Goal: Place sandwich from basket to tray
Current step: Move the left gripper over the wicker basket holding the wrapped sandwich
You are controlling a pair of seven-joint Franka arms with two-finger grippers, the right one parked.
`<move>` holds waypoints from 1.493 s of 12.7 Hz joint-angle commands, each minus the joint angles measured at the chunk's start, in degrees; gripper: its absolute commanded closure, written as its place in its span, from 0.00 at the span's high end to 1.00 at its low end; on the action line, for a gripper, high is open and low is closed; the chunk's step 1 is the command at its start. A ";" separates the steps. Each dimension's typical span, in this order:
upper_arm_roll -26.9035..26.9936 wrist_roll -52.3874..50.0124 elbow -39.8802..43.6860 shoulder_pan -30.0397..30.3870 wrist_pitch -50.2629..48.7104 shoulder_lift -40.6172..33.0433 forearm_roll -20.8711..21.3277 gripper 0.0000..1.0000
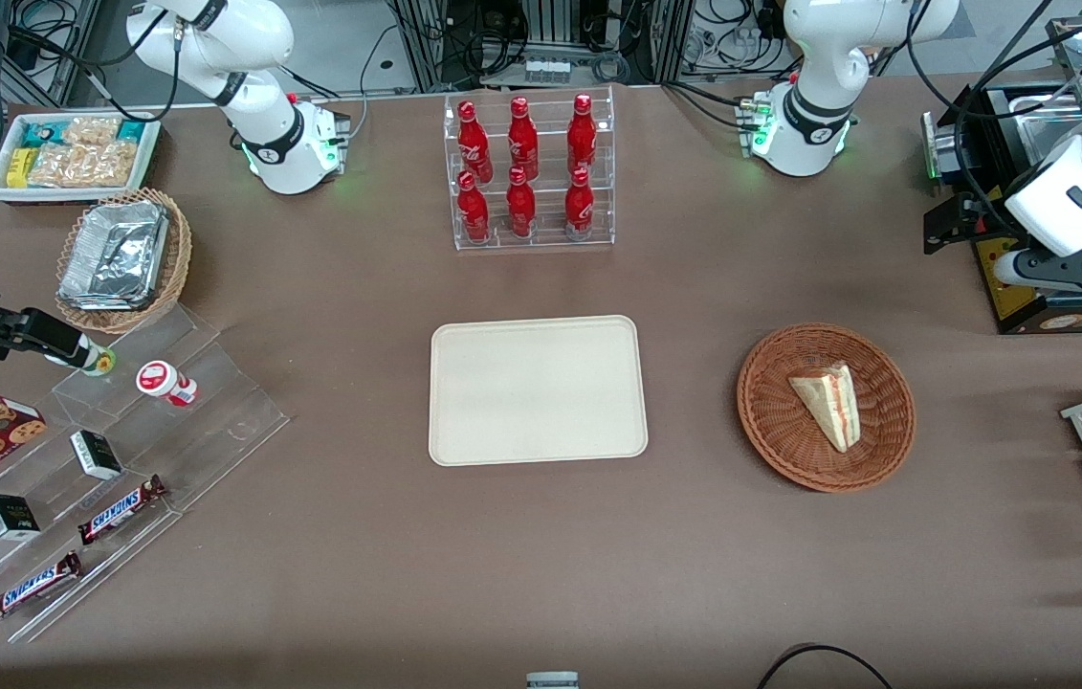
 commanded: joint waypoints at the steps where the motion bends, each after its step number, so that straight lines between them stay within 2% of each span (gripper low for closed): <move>1: 0.75 0.12 0.55 -0.89 -0.41 0.28 0.52 1.00; 6: 0.84 0.38 -4.53 -0.71 5.20 0.82 0.44 1.00; 14: 0.84 -0.05 -25.71 -0.63 30.95 0.29 0.52 1.00; 17: 0.93 -0.23 -31.95 -0.37 40.00 0.38 0.44 1.00; 19: 0.84 -3.55 -32.67 -0.36 42.57 1.69 0.44 1.00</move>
